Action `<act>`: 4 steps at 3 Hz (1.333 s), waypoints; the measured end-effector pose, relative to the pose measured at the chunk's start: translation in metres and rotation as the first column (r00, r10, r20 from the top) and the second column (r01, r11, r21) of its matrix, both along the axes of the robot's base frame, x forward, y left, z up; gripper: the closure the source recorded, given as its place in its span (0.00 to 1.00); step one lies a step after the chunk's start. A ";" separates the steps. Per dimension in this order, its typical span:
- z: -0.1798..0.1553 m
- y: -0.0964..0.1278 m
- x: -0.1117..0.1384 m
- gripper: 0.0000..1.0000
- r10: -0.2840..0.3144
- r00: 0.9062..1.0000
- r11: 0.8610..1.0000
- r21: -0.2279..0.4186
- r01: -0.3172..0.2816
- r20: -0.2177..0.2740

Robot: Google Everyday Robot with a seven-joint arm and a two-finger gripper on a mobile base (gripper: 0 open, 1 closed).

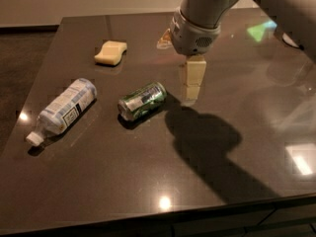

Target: Place green can upright

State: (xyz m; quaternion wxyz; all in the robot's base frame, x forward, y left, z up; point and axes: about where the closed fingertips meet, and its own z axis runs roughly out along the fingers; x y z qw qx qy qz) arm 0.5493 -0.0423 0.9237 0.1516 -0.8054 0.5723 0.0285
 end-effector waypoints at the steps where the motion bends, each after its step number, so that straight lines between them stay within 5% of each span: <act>1: -0.016 0.026 0.000 0.00 0.132 0.991 0.990 -0.040 -0.132 0.000; 2: -0.031 0.045 -0.005 0.00 0.234 0.972 0.969 -0.078 -0.233 0.007; 4: -0.060 0.066 -0.009 0.00 0.338 0.941 0.929 -0.158 -0.334 -0.003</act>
Offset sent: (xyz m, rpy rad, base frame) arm -0.0139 0.0645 -0.0509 -0.1340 -0.0183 0.3696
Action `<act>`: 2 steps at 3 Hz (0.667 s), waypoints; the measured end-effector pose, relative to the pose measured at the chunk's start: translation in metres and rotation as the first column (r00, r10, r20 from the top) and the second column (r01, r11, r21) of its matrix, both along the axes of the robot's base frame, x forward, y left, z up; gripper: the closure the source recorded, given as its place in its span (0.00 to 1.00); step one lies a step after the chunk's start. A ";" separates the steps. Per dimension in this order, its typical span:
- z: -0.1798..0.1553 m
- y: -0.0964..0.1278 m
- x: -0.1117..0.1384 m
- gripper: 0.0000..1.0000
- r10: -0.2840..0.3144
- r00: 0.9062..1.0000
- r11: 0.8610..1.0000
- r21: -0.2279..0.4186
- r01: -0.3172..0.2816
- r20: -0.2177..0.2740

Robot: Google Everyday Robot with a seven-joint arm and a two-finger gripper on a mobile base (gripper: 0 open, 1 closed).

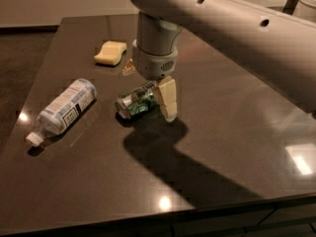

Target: Place green can upright

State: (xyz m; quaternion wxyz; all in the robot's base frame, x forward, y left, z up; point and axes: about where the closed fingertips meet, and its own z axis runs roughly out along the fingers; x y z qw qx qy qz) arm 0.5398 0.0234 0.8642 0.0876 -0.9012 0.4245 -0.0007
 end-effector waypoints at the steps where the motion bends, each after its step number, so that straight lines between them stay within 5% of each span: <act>1: -0.007 0.006 0.001 0.00 0.020 1.000 0.999 -0.034 -0.020 -0.013; 2: -0.011 0.009 0.004 0.16 0.020 1.000 0.998 -0.056 -0.022 -0.023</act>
Offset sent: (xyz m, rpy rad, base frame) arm 0.0063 0.0092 -0.0144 -0.0941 0.0471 0.0204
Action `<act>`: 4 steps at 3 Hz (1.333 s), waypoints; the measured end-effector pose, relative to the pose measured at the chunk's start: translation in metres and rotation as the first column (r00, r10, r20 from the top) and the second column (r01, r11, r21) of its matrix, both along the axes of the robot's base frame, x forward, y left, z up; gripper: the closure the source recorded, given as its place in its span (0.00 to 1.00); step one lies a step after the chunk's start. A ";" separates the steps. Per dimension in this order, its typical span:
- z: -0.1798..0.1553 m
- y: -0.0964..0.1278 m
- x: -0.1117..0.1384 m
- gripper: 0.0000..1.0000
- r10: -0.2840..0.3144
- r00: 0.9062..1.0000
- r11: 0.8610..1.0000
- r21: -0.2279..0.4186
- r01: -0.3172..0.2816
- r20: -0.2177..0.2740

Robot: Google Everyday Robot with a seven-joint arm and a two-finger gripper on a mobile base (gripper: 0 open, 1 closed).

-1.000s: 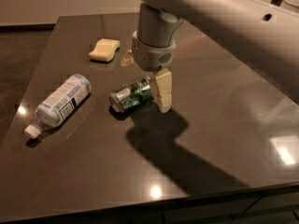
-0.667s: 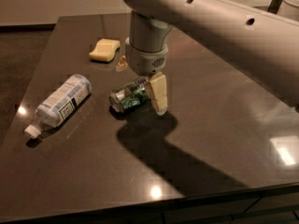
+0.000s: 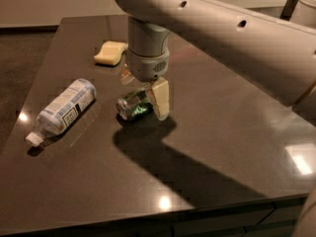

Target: Place green can upright

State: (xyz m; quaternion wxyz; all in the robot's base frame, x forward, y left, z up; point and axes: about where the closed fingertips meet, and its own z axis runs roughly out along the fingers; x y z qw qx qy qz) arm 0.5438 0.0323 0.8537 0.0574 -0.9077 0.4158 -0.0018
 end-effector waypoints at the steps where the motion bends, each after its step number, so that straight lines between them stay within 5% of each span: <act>1: 0.000 -0.002 0.005 0.40 -0.011 1.000 1.000 -0.007 0.011 -0.003; 3: 0.020 -0.014 0.012 0.87 0.001 0.997 1.000 0.010 -0.002 0.072; 4: 0.042 -0.024 0.022 1.00 0.061 0.982 0.997 0.037 -0.069 0.177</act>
Offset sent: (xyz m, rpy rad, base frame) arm 0.0096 -0.0164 0.0102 -0.0152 -0.0105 -0.0298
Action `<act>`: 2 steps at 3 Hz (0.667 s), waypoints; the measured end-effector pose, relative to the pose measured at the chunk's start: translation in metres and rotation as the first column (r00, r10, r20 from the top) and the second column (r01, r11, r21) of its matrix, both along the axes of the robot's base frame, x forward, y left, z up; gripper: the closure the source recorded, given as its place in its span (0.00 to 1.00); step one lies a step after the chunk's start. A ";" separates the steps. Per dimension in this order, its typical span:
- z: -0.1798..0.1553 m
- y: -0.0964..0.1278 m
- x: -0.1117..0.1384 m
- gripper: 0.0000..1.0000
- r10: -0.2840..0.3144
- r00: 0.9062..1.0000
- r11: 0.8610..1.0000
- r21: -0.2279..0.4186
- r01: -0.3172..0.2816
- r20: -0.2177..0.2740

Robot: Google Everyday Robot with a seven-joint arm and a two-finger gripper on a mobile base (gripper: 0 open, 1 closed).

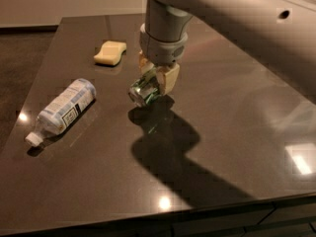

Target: Place green can upright

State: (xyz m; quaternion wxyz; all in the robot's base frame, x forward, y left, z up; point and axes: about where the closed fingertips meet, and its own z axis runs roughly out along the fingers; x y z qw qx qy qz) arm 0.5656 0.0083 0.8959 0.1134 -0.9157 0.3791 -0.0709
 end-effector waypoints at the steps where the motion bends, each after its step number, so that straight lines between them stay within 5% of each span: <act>1: 0.022 -0.008 0.011 1.00 0.112 0.987 0.993 0.027 -0.115 0.112; 2: 0.043 -0.012 0.021 1.00 0.233 0.952 0.969 0.038 -0.245 0.201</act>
Offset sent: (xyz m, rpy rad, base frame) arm 0.0295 -0.0187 0.0727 0.0870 -0.3199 0.4635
